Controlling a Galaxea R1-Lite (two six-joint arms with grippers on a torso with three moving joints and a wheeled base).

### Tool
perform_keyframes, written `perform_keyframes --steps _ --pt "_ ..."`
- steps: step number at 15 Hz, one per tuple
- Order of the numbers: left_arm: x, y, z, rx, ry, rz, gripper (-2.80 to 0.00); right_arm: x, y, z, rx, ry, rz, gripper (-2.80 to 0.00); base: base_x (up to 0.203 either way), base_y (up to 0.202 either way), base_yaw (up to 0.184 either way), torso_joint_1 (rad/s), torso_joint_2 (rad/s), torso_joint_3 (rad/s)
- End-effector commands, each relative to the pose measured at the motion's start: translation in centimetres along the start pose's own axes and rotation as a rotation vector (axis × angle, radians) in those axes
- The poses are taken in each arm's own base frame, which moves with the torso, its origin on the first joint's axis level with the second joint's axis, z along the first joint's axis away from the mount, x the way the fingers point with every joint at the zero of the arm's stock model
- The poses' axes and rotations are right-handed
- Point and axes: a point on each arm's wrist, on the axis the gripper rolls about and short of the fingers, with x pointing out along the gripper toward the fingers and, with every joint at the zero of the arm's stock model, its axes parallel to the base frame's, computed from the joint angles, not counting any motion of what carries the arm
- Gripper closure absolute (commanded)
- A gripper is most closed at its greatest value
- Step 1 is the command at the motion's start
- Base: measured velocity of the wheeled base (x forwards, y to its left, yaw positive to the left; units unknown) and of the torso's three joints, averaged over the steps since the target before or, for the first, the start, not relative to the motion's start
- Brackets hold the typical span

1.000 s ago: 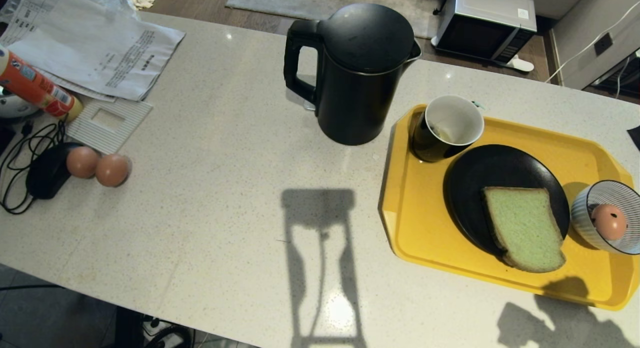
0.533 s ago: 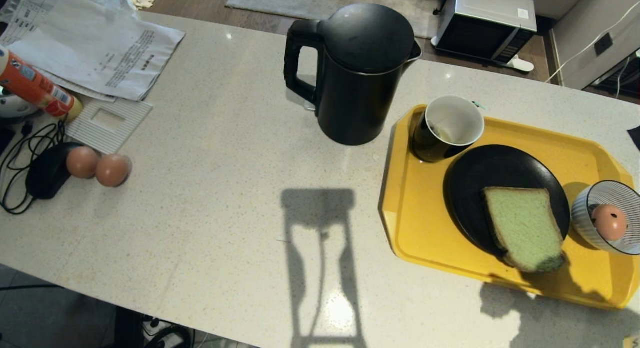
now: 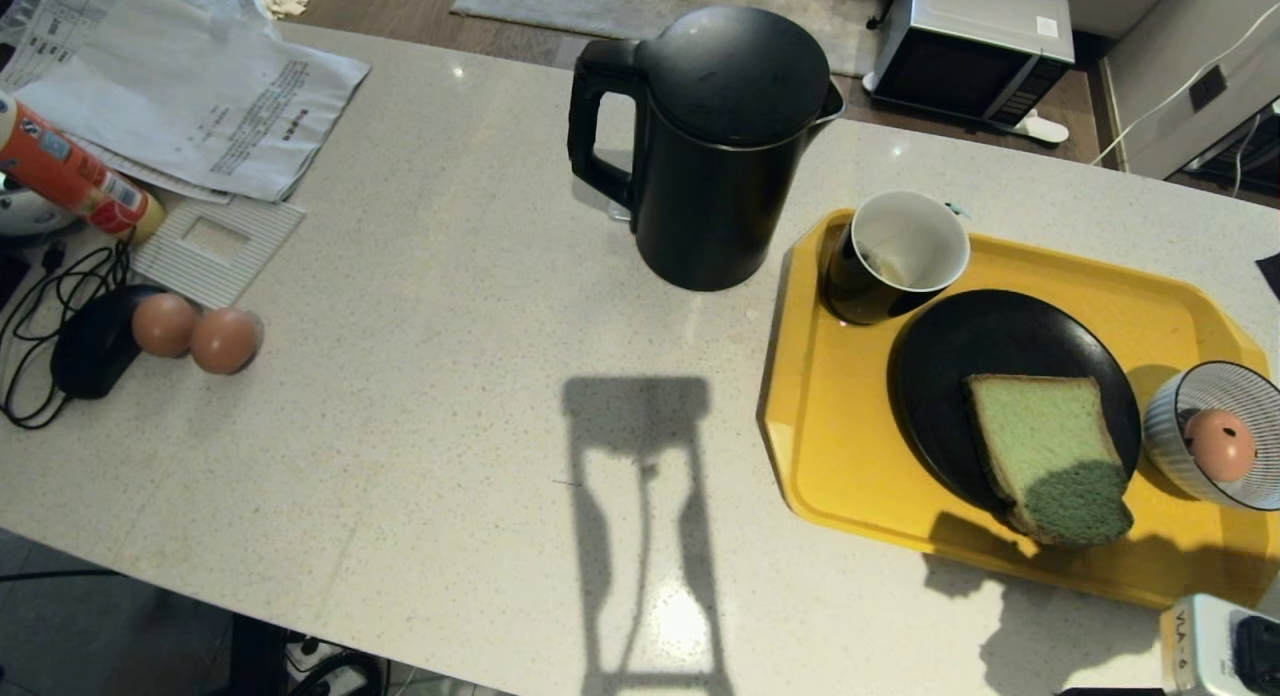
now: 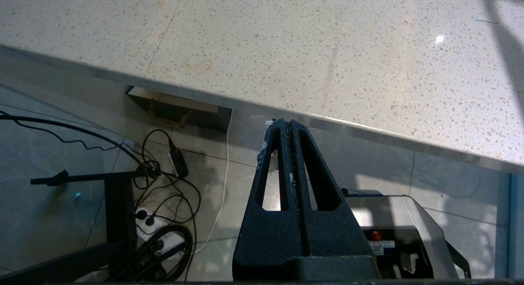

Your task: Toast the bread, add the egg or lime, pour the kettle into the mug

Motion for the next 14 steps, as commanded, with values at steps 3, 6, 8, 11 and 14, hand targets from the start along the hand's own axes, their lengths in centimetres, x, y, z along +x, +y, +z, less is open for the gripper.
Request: perform_keyframes --steps 3,6,8,11,14 --pt "0.1 0.0 -0.4 0.0 0.015 0.001 0.0 0.7 -0.1 0.0 -0.001 0.028 0.021 0.0 0.0 0.0 0.0 0.0 0.0 0.0" --pt "0.1 0.0 -0.4 0.0 0.014 0.001 0.0 1.3 -0.3 0.1 -0.01 0.003 0.004 0.0 0.0 0.0 0.0 0.0 0.0 0.0" --pt "0.1 0.0 -0.4 0.0 0.015 0.001 0.0 1.7 -0.5 0.3 -0.017 -0.021 -0.013 0.0 0.0 0.0 0.0 0.0 0.0 0.0" --pt "0.1 0.0 -0.4 0.0 0.014 0.001 0.0 1.9 -0.5 0.1 -0.016 -0.018 -0.011 0.0 0.0 0.0 0.0 0.0 0.0 0.0" --pt "0.1 0.0 -0.4 0.0 0.013 0.001 0.0 2.9 -0.8 0.2 -0.021 -0.039 -0.026 0.0 0.0 0.0 0.0 0.0 0.0 0.0"
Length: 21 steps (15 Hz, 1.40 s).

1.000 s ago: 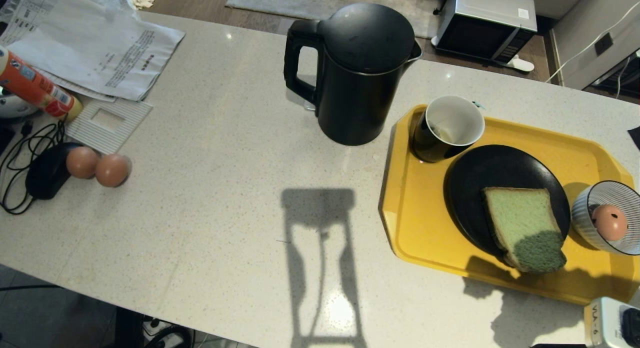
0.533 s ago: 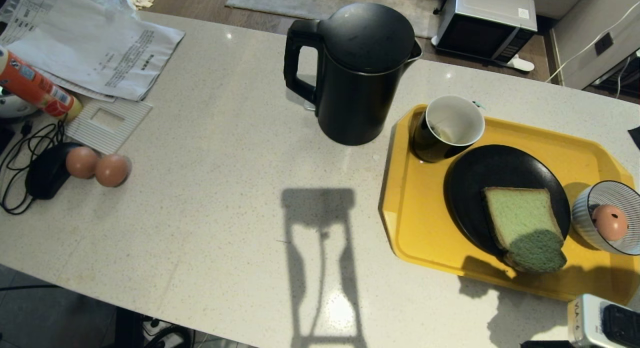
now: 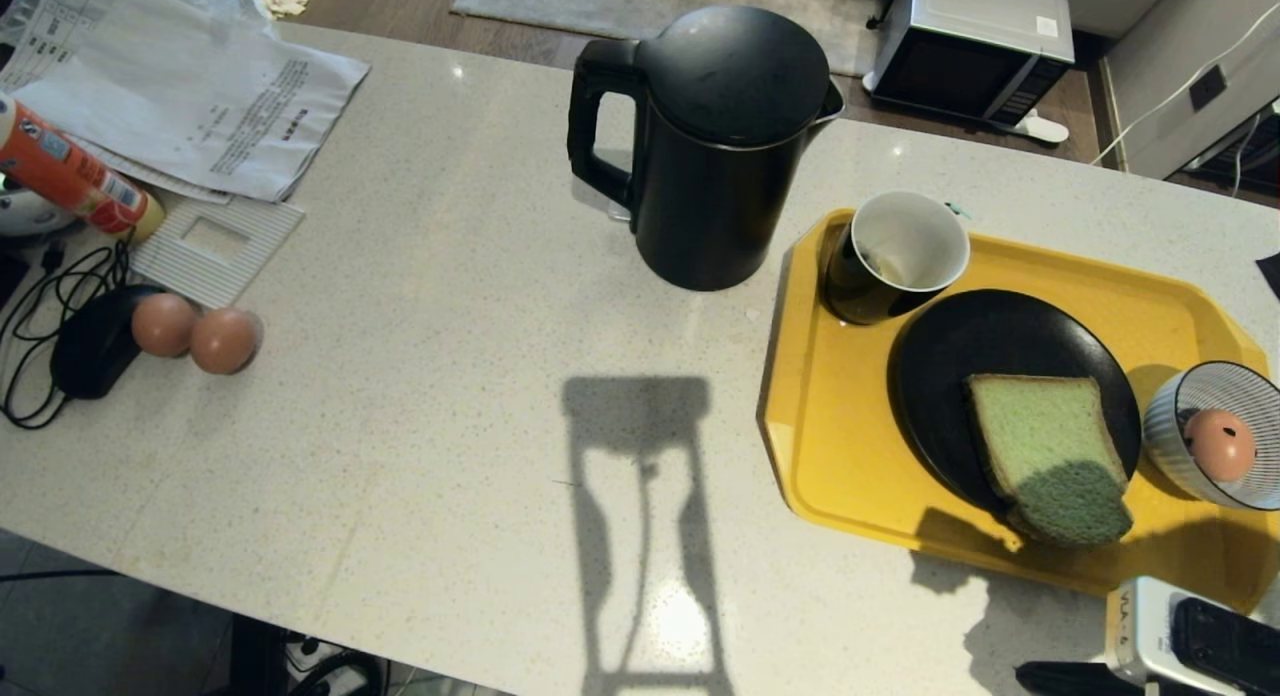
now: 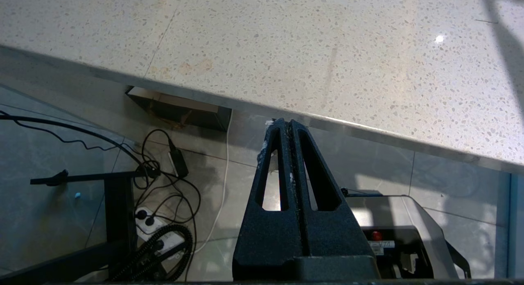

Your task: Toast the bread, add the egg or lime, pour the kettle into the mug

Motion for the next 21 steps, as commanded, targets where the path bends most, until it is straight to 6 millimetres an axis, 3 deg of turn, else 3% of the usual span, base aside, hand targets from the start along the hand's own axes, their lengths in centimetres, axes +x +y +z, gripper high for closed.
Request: perform_keyframes --steps 1,21 --pt "0.1 0.0 0.1 -0.001 -0.036 0.0 0.0 1.1 -0.3 0.0 -0.007 -0.014 -0.007 0.0 0.0 0.0 0.0 0.0 0.0 0.0" --pt "0.1 0.0 -0.4 0.0 0.015 0.001 0.0 4.3 -1.7 0.8 -0.012 -0.042 -0.027 0.0 0.0 0.0 0.0 0.0 0.0 0.0"
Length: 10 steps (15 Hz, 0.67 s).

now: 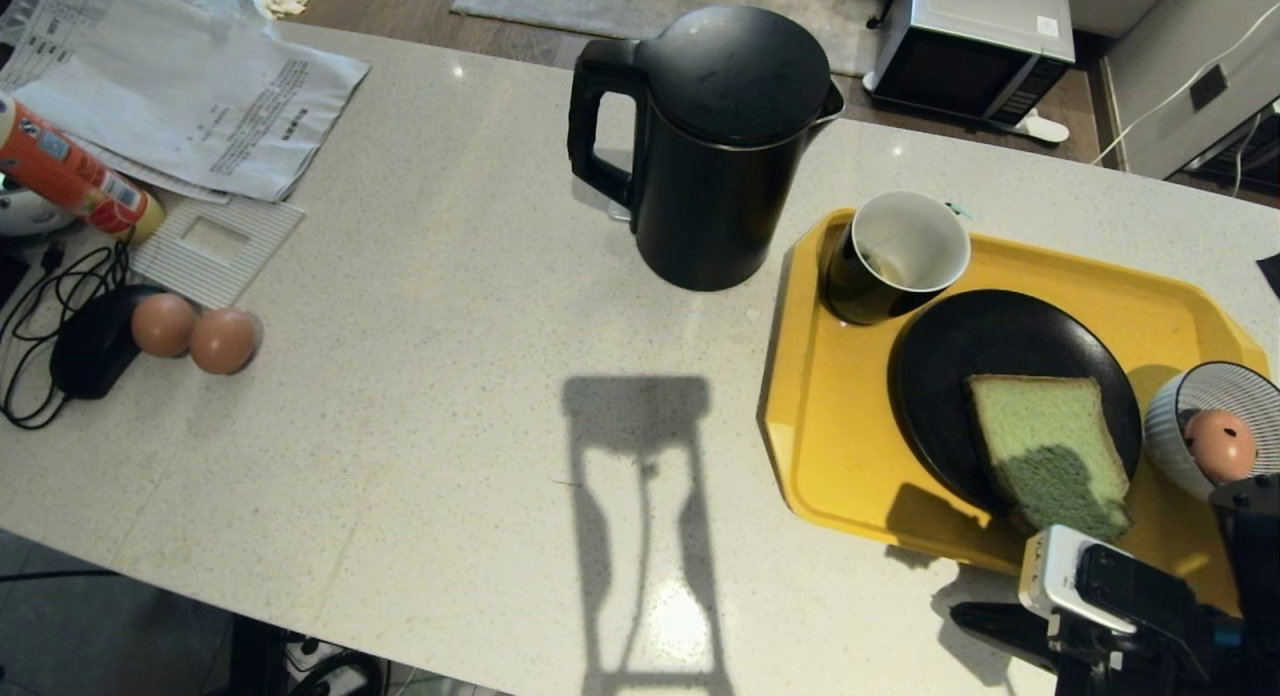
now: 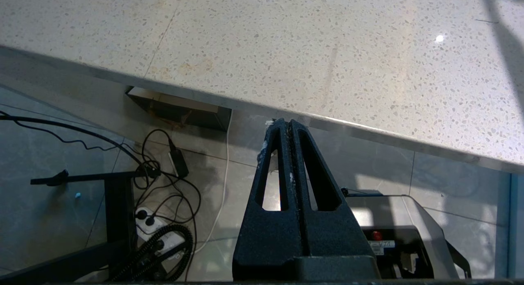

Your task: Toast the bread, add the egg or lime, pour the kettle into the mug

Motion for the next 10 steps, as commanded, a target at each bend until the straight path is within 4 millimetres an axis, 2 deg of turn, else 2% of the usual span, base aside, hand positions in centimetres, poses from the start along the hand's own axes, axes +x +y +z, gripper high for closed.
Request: perform_keyframes --steps 1,10 --pt "0.1 0.0 -0.4 -0.001 0.015 0.001 0.0 0.7 -0.1 -0.1 -0.001 0.011 0.01 0.0 0.0 0.0 0.0 0.0 0.0 0.0" --pt "0.1 0.0 -0.4 -0.001 0.015 0.001 0.0 2.1 -0.9 0.4 -0.001 -0.015 -0.009 0.0 0.0 0.0 0.0 0.0 0.0 0.0"
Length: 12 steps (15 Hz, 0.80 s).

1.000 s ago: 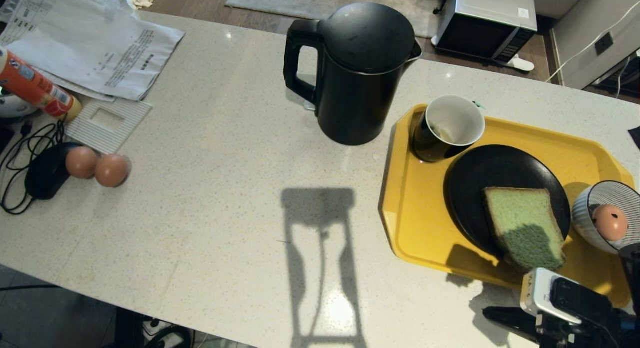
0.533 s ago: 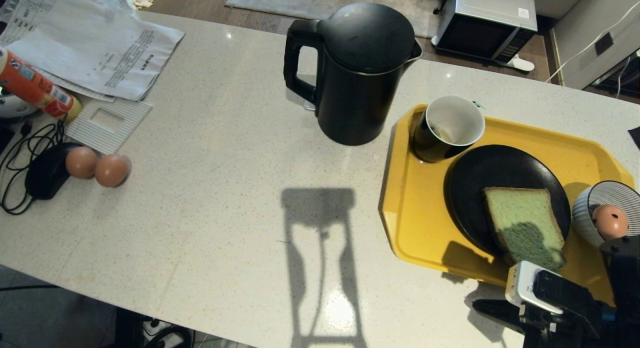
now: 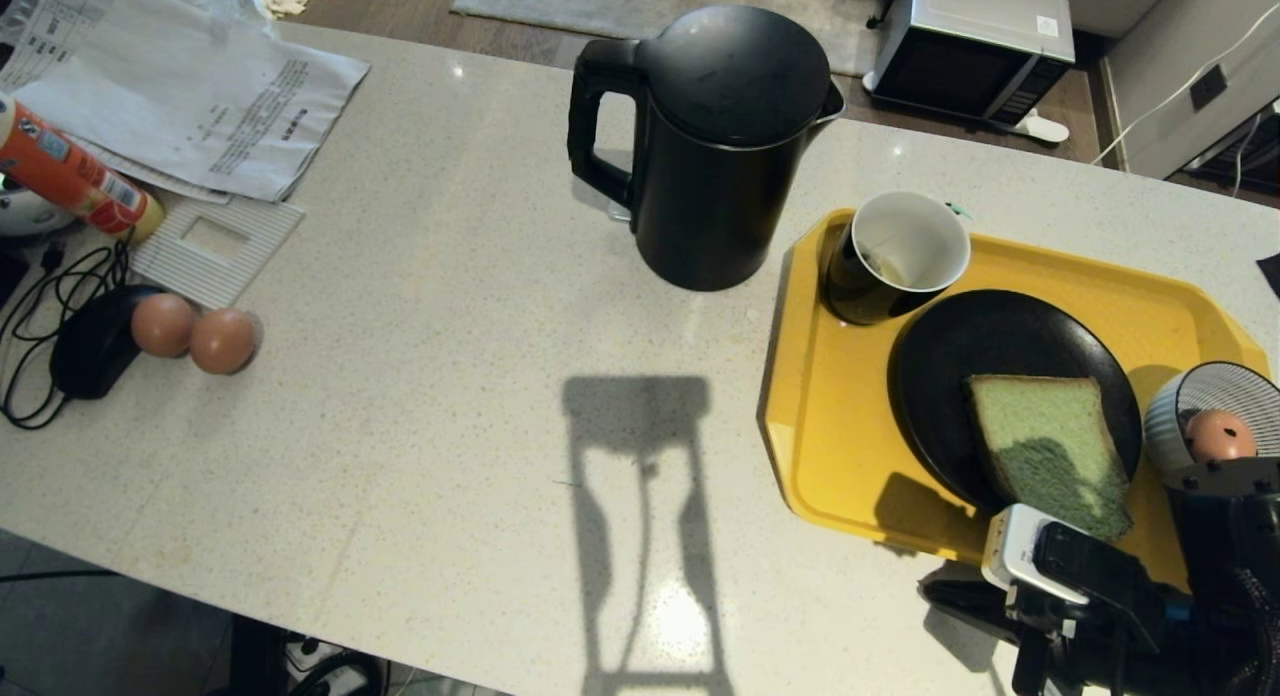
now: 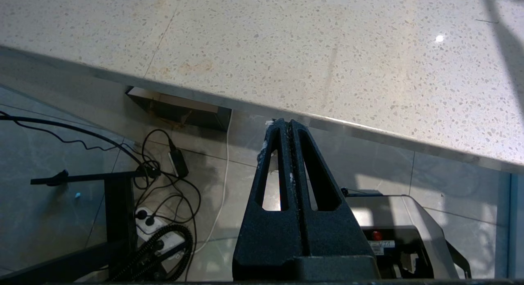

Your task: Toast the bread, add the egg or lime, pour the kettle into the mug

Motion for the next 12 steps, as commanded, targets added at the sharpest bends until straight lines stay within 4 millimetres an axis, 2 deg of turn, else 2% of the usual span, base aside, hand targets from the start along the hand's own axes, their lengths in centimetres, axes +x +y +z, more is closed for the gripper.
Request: perform_keyframes --steps 1,12 --pt "0.1 0.01 -0.43 0.0 0.015 0.001 0.0 0.29 -0.1 0.02 -0.002 0.004 0.004 0.0 0.0 0.0 0.0 0.0 0.0 0.0" --pt "0.1 0.01 -0.43 0.0 0.015 0.001 0.0 0.82 -0.91 1.01 -0.006 -0.04 -0.026 0.0 0.0 0.0 0.0 0.0 0.0 0.0"
